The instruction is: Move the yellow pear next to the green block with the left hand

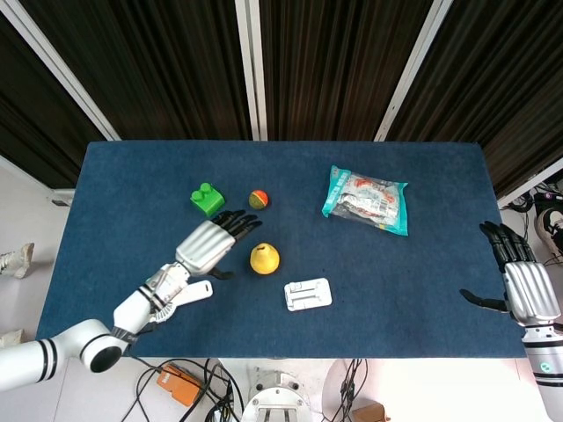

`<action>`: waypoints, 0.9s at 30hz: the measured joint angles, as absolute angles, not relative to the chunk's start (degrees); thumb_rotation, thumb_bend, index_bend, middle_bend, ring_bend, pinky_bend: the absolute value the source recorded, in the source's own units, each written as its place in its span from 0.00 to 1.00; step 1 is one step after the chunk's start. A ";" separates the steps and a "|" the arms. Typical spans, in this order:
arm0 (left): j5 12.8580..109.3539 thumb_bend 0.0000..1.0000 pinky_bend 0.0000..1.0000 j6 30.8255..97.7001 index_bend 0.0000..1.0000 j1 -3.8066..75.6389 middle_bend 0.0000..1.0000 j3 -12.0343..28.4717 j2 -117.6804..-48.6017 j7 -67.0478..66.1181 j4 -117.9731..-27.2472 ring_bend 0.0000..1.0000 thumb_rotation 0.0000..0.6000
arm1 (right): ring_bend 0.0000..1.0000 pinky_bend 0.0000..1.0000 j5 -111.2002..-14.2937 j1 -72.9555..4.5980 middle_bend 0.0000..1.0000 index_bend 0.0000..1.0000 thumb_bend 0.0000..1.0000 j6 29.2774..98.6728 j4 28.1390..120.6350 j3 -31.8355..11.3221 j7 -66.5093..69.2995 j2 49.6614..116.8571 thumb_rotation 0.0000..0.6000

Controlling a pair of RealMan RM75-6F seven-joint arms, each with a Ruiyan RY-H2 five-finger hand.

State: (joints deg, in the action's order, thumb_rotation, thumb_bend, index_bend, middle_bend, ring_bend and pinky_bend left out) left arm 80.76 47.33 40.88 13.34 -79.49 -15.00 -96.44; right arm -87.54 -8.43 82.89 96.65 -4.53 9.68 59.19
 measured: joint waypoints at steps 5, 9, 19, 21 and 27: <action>75.61 0.03 0.21 43.15 0.10 45.54 0.08 13.85 -82.97 -19.42 -94.51 0.07 1.00 | 0.00 0.14 -87.55 -8.33 0.13 0.11 0.14 82.87 96.10 -4.41 10.10 59.53 1.00; 70.84 0.04 0.24 41.21 0.12 48.44 0.09 13.71 -84.94 -24.03 -93.06 0.08 1.00 | 0.00 0.14 -87.17 -8.04 0.13 0.11 0.13 82.92 95.55 -4.30 10.67 59.71 1.00; 60.00 0.09 0.34 40.91 0.17 54.30 0.14 11.99 -90.25 -32.98 -87.01 0.16 1.00 | 0.00 0.14 -86.83 -7.40 0.13 0.11 0.13 83.06 93.94 -3.97 12.22 60.44 1.00; 57.79 0.10 0.36 41.05 0.17 55.09 0.14 11.15 -90.85 -34.69 -85.94 0.17 1.00 | 0.00 0.14 -86.64 -7.23 0.13 0.11 0.13 83.12 93.67 -3.96 12.41 60.48 1.00; 54.07 0.17 0.51 42.12 0.28 56.43 0.28 9.20 -92.45 -35.62 -83.68 0.33 1.00 | 0.00 0.14 -86.69 -7.51 0.13 0.11 0.13 82.48 93.43 -3.96 12.47 60.76 1.00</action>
